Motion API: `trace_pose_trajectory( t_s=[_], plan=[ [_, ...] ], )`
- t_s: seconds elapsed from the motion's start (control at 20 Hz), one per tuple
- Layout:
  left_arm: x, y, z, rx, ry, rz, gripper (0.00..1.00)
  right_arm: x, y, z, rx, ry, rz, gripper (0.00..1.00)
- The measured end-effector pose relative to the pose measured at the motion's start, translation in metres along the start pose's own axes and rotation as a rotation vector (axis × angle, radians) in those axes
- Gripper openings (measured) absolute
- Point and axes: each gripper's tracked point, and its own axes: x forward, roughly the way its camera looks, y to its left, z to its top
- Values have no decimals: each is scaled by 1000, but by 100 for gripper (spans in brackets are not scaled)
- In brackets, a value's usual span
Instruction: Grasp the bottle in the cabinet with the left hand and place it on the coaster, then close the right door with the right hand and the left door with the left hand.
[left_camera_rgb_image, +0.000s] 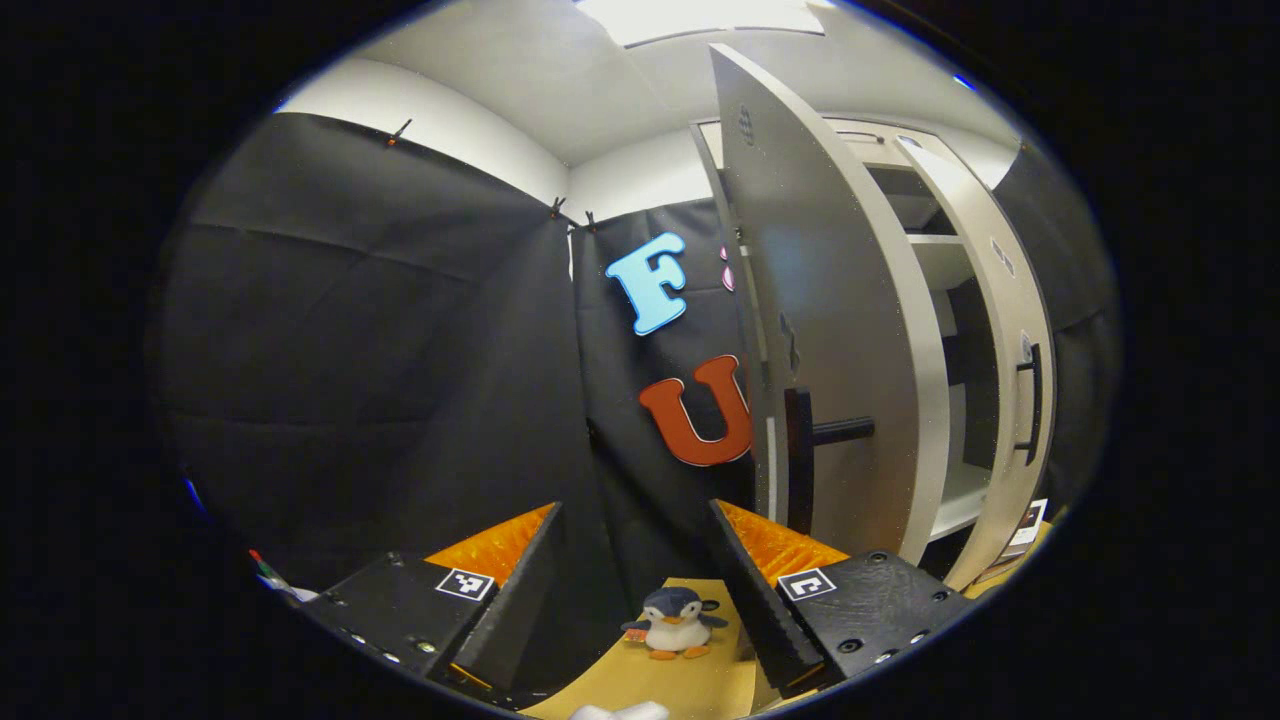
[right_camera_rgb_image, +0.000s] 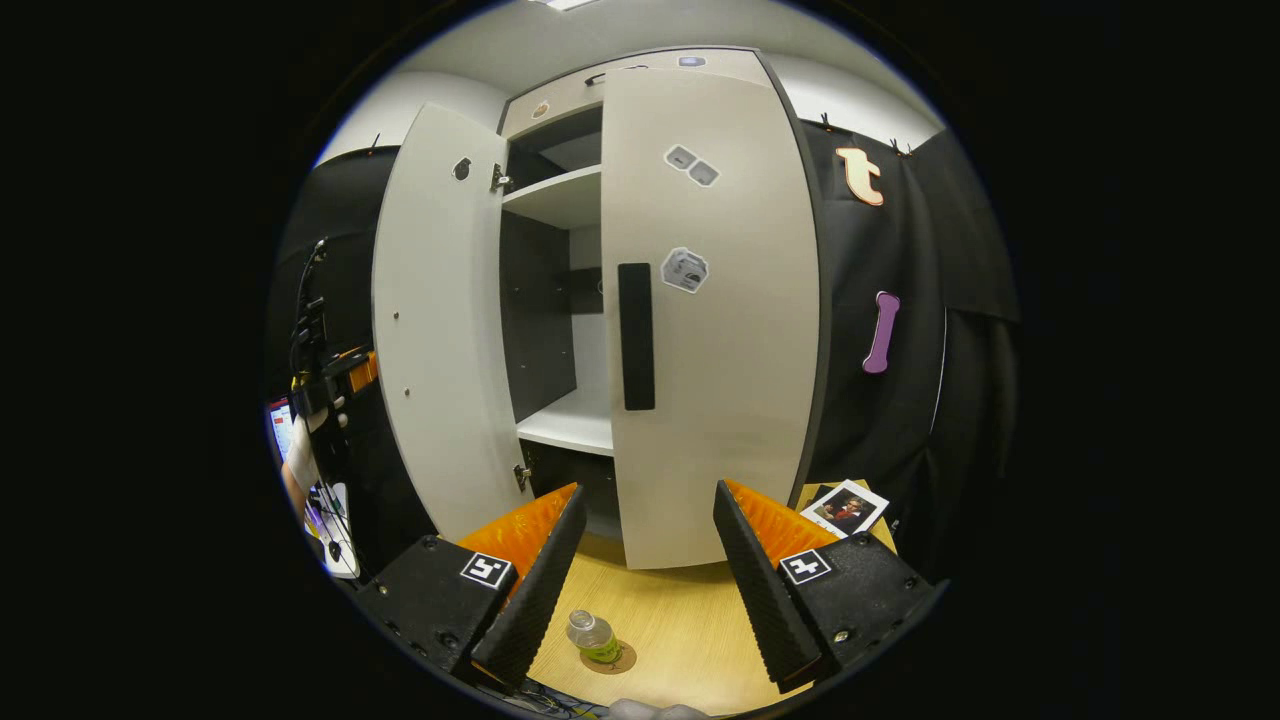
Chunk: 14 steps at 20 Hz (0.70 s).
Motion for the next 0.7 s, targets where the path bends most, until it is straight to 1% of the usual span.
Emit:
trace_pose_trajectory(
  t_s=[0.05, 0.1, 0.15, 0.2, 0.25, 0.3, 0.35, 0.4, 0.45, 0.5, 0.6, 0.7],
  plan=[
    [-2, -12, 1, -5, 0, -15, 88, 1, -6, 0, -2, 2, 0, 80],
    [-4, -27, 2, -15, 3, -31, 84, 0, -11, 1, -3, 4, 3, 80],
    [-4, -41, 4, -25, 2, -53, 87, -1, -16, 1, -2, 1, 6, 80],
    [-4, -57, 6, -30, 0, -72, 87, -2, -21, 3, 0, -1, 6, 80],
    [-4, -73, 7, -25, 0, -91, 84, -2, -28, 3, 3, -2, 5, 80],
    [-3, -91, 10, -14, -2, -110, 88, -3, -33, 5, 8, -3, 6, 80],
    [-3, -109, 10, 1, -3, -129, 87, -4, -38, 6, 13, -3, 9, 80],
    [1, -120, 11, 30, -8, -132, 88, -6, -43, 9, 14, -5, 9, 80],
    [6, -125, 12, 51, -14, -126, 92, -8, -50, 10, 11, -10, 4, 80],
    [6, -131, 12, 49, -12, -121, 96, -9, -56, 12, 8, -15, -3, 80],
    [2, -146, 14, 6, -11, -145, 95, -11, -65, 13, 11, -21, -15, 80],
    [-6, -152, 9, -13, 10, -153, 95, -12, -70, 11, 24, -19, -18, 80]
  ],
)
